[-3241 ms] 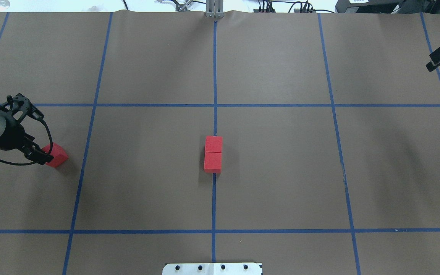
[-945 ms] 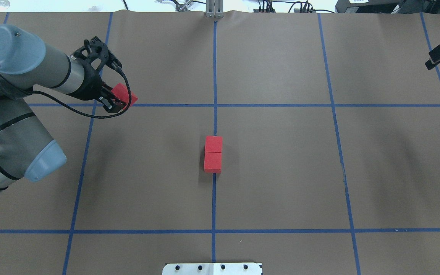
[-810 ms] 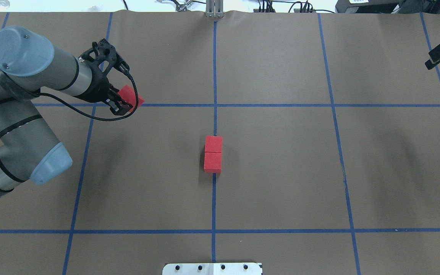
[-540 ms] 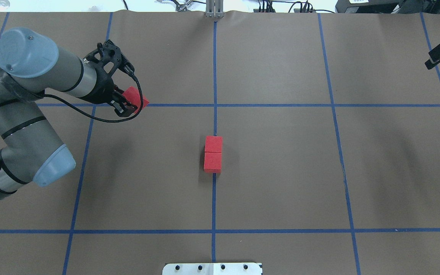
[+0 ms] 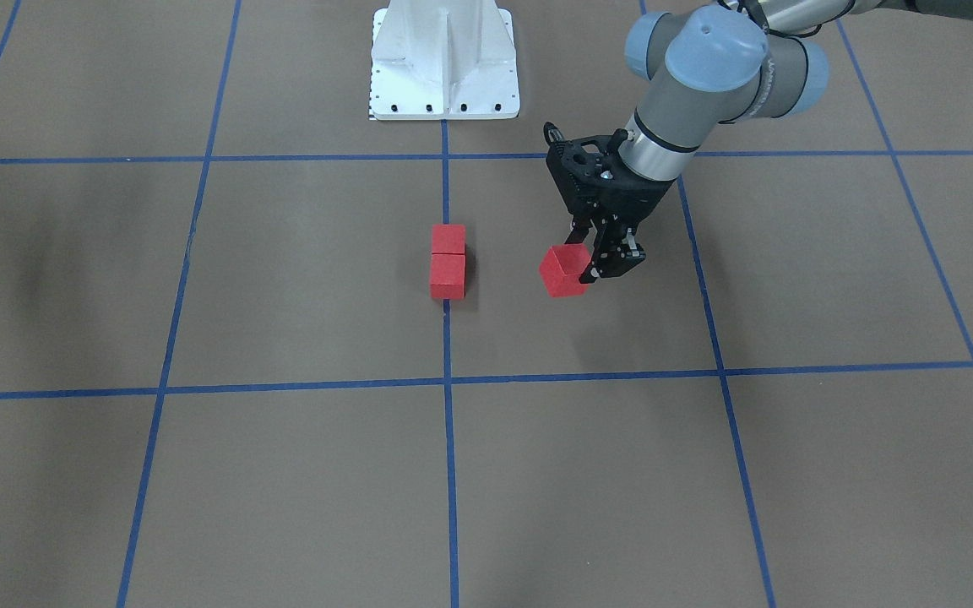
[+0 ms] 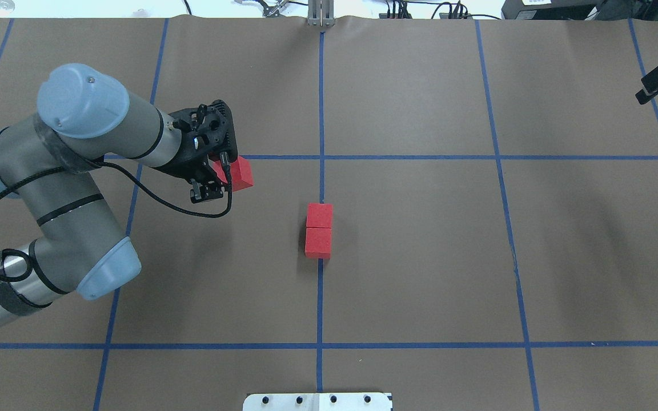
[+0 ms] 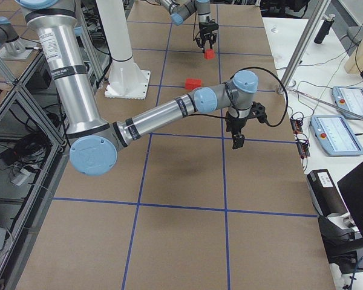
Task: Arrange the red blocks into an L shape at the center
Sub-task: 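Lower the cube beside the farther cube of the center pair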
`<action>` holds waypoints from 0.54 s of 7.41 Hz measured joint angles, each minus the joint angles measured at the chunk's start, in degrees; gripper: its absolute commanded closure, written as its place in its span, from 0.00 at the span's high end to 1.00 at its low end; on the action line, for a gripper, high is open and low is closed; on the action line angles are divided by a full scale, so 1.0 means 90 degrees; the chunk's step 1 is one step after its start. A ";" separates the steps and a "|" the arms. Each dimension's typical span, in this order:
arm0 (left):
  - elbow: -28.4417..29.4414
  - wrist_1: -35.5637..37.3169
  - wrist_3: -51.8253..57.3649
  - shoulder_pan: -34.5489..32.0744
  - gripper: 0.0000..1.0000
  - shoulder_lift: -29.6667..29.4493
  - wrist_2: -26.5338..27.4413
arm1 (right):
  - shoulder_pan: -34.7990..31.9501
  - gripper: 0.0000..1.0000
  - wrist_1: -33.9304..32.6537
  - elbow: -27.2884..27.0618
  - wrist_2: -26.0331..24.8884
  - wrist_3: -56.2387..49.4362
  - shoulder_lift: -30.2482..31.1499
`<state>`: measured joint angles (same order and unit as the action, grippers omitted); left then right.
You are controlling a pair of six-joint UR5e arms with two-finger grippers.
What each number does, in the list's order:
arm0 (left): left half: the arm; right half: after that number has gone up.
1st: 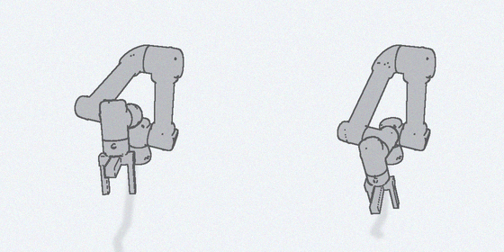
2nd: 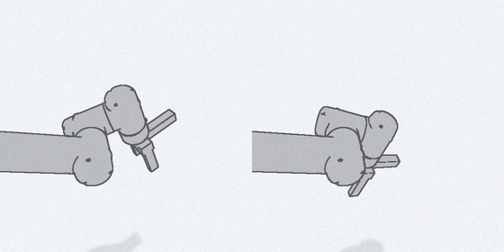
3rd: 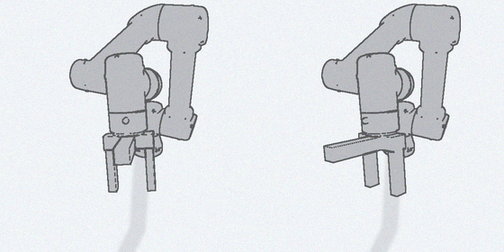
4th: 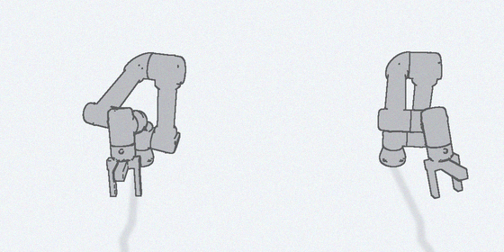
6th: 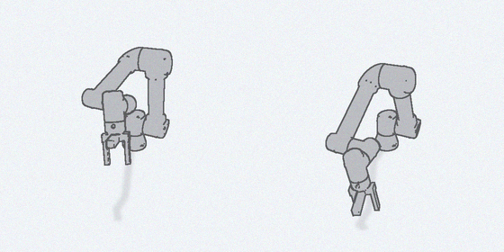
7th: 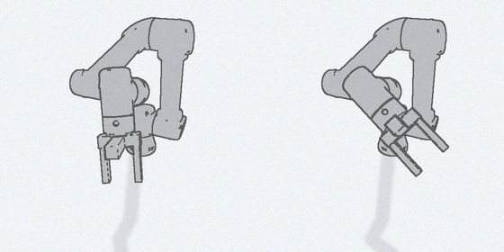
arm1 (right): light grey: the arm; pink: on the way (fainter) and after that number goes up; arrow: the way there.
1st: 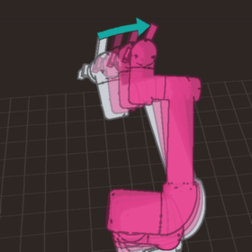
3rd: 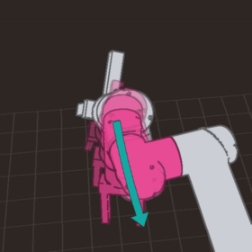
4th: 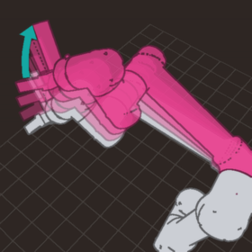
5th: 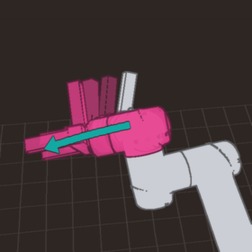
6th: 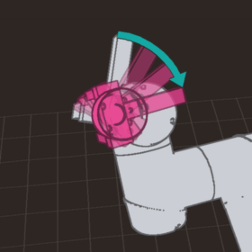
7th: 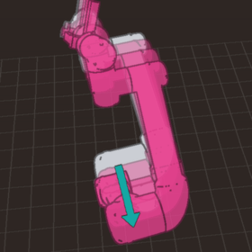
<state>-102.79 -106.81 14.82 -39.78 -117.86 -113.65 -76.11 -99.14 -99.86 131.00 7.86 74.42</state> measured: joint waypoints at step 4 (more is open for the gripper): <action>0.1208 0.1635 0.0878 0.0276 0.00 -0.1496 -0.0001 | 0.0000 1.00 0.0000 -0.0007 0.0000 0.0005 0.0011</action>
<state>-91.92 -92.10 22.72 -37.30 -131.33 -113.66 -76.11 -99.14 -99.93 131.01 7.90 74.52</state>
